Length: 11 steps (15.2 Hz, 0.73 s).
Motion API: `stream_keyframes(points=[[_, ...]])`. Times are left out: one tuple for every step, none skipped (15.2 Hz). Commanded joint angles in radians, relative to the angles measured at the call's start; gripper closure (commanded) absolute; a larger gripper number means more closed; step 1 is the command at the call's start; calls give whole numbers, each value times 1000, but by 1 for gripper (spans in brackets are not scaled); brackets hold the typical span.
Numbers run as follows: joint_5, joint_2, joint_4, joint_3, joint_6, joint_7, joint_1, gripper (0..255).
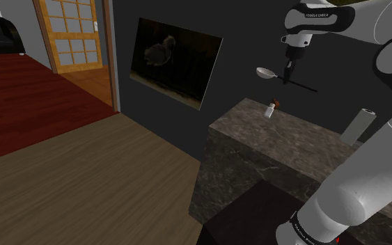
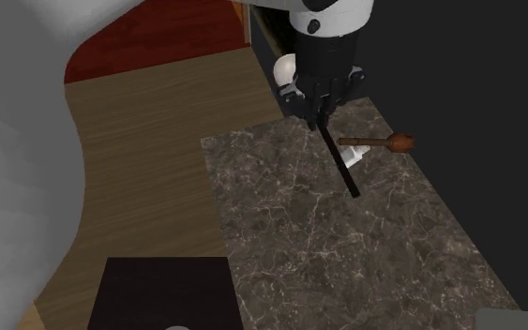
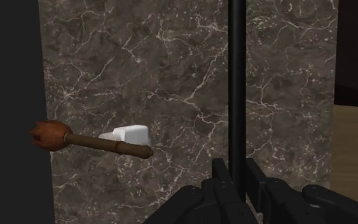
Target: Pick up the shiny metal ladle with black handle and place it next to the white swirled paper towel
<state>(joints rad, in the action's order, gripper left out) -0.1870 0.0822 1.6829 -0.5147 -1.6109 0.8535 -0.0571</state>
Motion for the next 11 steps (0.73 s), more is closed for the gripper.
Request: stream_keyframes(points=[[-10,17,12,-20,-3,37,-18,255],[-15,26,20,-31,-7,57,-27,255],[-20,33,26,-43,-11,77,-37,255],[-24,39,32,-55,-15,98,-47,255],[-28,44,36,-67,-19,120,-57,255],[-31,48,39,-80,-23,142,-67,255],[-34,51,41,-94,-27,165,-77,255],[-36,53,42,-107,-31,188,-87,255],[-37,53,41,-122,-34,211,-97,255],[-37,52,40,-136,-38,236,-107,255],[-36,50,37,-151,-42,261,-117,255]])
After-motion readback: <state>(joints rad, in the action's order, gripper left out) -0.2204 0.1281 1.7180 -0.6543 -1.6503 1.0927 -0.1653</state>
